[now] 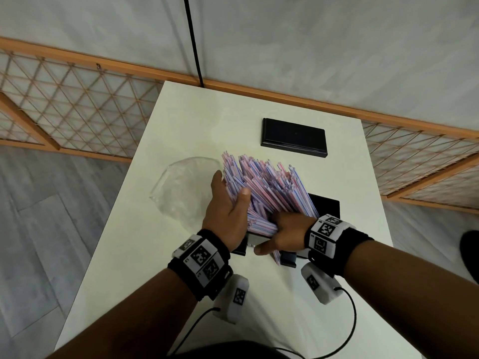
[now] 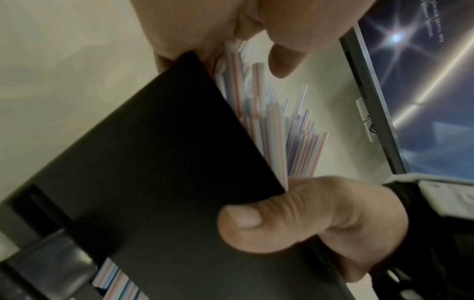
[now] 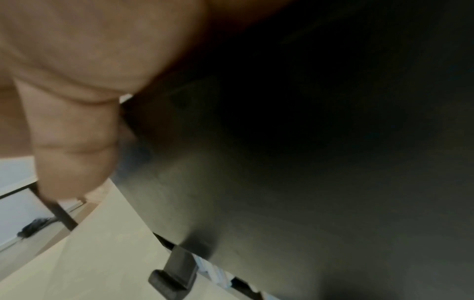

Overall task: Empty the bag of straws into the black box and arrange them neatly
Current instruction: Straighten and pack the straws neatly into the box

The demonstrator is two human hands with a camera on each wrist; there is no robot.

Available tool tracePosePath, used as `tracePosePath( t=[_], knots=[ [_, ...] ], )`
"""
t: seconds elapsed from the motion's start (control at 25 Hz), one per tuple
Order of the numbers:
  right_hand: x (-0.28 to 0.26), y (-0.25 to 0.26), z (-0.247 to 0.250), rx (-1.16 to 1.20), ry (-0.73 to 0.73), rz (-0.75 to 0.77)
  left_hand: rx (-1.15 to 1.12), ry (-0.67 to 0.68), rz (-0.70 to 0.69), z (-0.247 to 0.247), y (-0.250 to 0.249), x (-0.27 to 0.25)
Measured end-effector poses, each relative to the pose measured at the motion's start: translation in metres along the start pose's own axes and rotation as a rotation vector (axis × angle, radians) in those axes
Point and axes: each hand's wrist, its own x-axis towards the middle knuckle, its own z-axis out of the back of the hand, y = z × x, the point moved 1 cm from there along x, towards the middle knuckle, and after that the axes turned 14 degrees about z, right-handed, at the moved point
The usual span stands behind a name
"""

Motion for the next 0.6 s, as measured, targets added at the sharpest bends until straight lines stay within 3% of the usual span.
tracePosePath(
  t=[0.32, 0.48, 0.6],
  knots=[
    [0.010, 0.008, 0.005, 0.013, 0.093, -0.064, -0.024, 0.006, 0.002, 0.000, 0.000, -0.002],
    [0.004, 0.010, 0.007, -0.005, 0.011, -0.022, -0.052, -0.017, 0.003, 0.001, 0.000, -0.002],
    [0.001, 0.012, 0.008, 0.024, -0.104, 0.099, -0.091, -0.006, 0.011, 0.002, -0.001, -0.002]
  ],
)
